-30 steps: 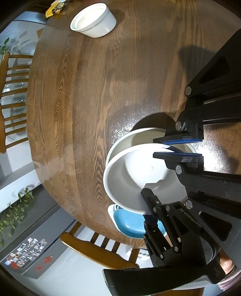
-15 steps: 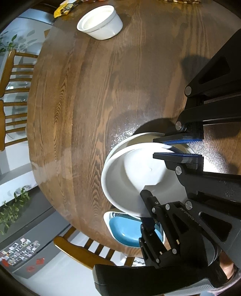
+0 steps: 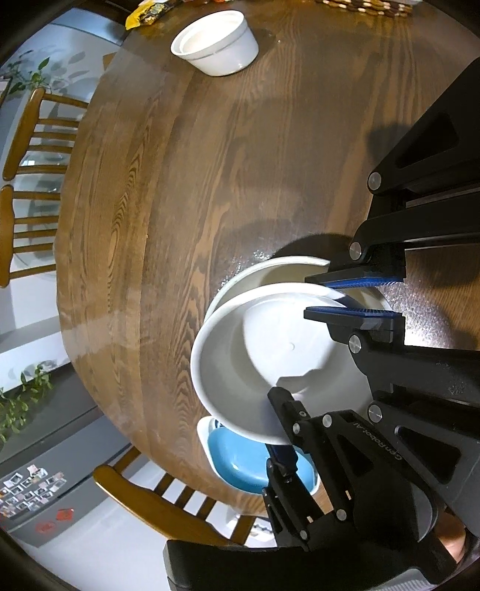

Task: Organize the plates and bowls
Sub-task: 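Lower the smaller white bowl into the large white bowl, open right tool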

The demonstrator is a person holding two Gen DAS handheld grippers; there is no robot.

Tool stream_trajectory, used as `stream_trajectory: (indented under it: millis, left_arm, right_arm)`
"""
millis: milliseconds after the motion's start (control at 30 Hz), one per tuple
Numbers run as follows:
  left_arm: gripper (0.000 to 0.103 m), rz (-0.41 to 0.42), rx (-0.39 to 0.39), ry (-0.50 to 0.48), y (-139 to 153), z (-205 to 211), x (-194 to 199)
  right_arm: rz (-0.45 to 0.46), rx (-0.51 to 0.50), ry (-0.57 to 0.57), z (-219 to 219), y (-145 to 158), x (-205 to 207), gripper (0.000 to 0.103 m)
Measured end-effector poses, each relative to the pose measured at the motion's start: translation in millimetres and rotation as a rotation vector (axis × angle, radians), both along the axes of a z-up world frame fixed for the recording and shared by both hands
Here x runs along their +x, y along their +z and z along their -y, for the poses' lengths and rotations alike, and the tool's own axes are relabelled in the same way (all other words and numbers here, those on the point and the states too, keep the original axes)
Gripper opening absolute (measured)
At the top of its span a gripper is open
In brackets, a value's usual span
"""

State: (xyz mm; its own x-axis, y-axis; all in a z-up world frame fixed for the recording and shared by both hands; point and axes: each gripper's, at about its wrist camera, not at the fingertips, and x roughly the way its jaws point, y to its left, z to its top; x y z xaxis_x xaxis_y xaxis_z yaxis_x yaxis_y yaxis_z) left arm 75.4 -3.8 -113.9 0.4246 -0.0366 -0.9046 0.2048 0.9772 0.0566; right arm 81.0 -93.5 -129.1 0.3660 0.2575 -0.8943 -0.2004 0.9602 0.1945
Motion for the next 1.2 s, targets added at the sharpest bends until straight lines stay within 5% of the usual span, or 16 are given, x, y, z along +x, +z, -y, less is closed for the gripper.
stream_trajectory:
  millis: [467,867,1000,1167,1200]
  left_arm:
    - [0.017,0.01,0.004,0.009,2,1,-4]
    - [0.032,0.039,-0.013,0.006,12,1,-8]
    - [0.051,0.06,-0.008,0.01,17,1,-9]
    - [0.061,0.083,-0.004,0.018,23,1,-11]
    - [0.063,0.087,-0.004,0.019,24,1,-12]
  right_arm:
    - [0.001,0.01,-0.011,1,1,-1,0.009]
    - [0.029,-0.005,-0.014,0,9,-5,0.01]
    - [0.044,-0.005,-0.037,6,15,-7,0.01]
    - [0.059,0.003,-0.07,15,21,-10,0.011]
    - [0.06,0.006,-0.074,16,21,-10,0.018]
